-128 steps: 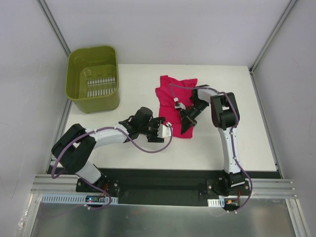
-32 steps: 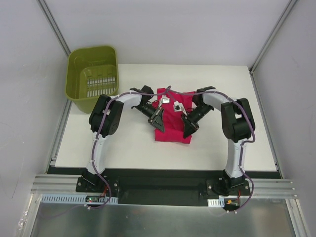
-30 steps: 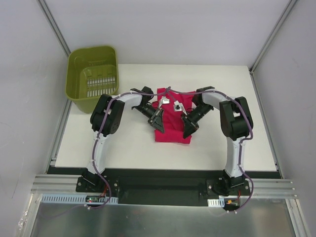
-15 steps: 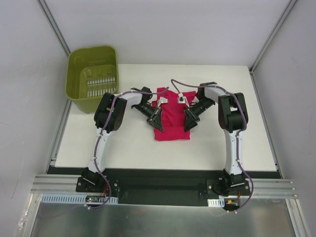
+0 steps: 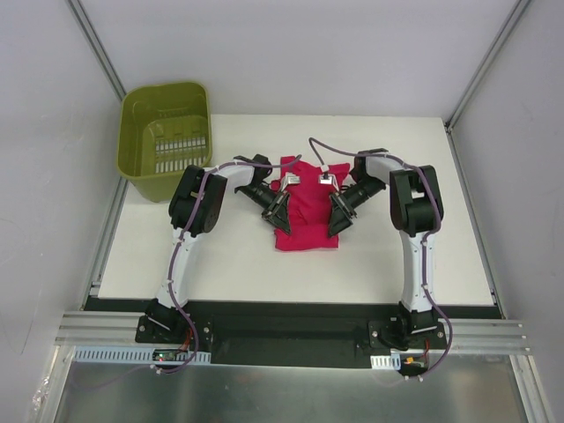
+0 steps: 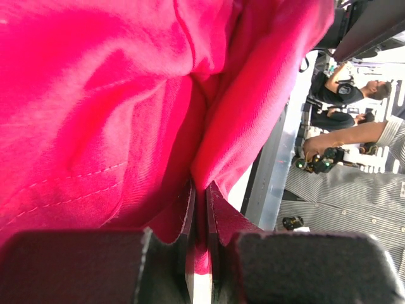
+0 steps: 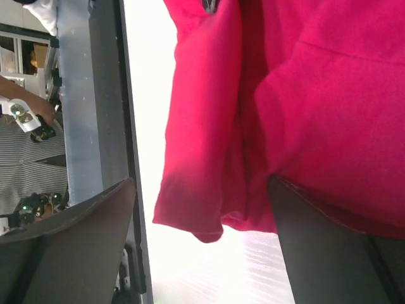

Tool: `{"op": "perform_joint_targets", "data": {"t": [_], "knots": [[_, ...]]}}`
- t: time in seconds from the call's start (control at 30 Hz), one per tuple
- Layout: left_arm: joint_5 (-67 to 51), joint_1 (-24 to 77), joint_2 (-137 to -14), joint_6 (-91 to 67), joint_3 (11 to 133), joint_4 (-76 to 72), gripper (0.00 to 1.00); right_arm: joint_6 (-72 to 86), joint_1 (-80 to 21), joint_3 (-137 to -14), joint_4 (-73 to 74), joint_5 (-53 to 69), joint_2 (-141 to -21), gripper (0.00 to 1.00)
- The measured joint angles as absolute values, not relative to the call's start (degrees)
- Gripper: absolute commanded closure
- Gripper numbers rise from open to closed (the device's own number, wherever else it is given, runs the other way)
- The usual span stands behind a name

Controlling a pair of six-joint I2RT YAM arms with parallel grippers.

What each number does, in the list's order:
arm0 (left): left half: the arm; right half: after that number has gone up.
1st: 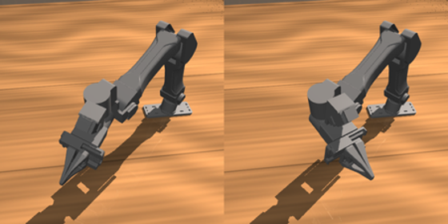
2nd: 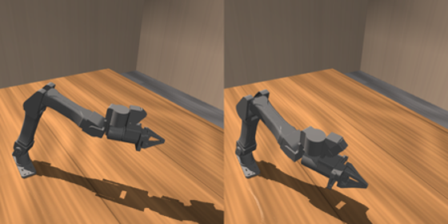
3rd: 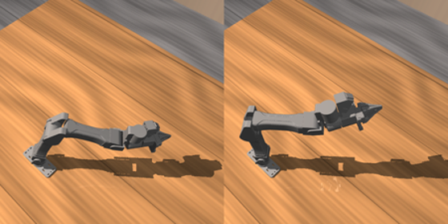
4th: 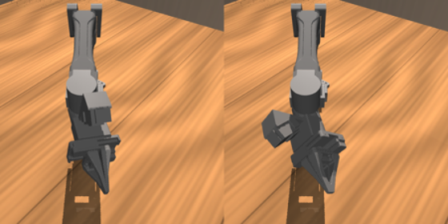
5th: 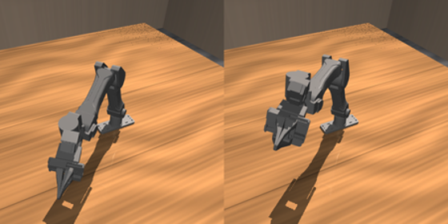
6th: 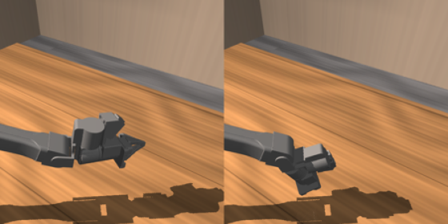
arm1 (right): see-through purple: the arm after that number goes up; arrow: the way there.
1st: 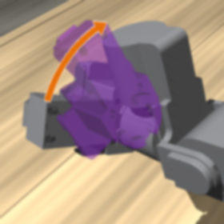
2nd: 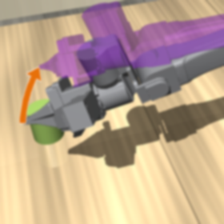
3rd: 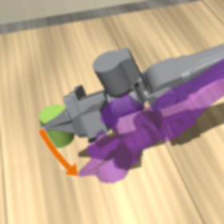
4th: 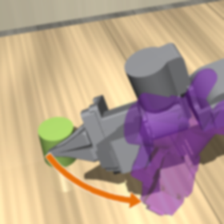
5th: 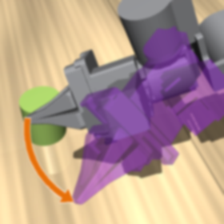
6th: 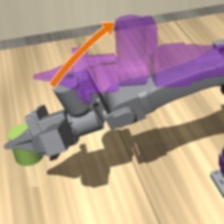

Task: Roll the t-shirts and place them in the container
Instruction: Roll the T-shirt to the center of the board.

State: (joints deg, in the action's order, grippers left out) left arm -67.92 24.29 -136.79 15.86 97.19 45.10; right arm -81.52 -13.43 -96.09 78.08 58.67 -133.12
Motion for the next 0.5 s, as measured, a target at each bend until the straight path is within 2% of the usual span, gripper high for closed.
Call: {"op": "perform_joint_targets", "data": {"t": [0.1,0.17,0.2,0.23,0.37,0.5], "knots": [[-67.0,24.3,-136.8,15.9,97.6,45.3,0.96,-80.2,-13.6,-95.4,78.3,59.0,-132.9,0.15],[-66.9,24.3,-136.8,15.9,97.7,45.3,0.96,-79.2,-13.7,-95.1,78.3,58.9,-132.9,0.12],[-66.9,24.3,-136.8,15.9,97.7,45.3,0.96,-78.7,-13.7,-95.1,78.3,58.9,-132.9,0.04],[-66.9,24.3,-136.8,15.9,97.7,45.3,0.96,-78.3,-13.7,-95.2,78.3,58.9,-132.9,0.04],[-66.8,24.3,-136.8,16.1,97.7,45.3,0.96,-76.7,-12.3,-96.2,78.3,57.2,-131.9,0.04],[-66.8,24.3,-136.8,16.1,97.7,45.3,0.96,-73.3,-5.9,-97.9,76.6,52.8,-127.4,0.04]]}}
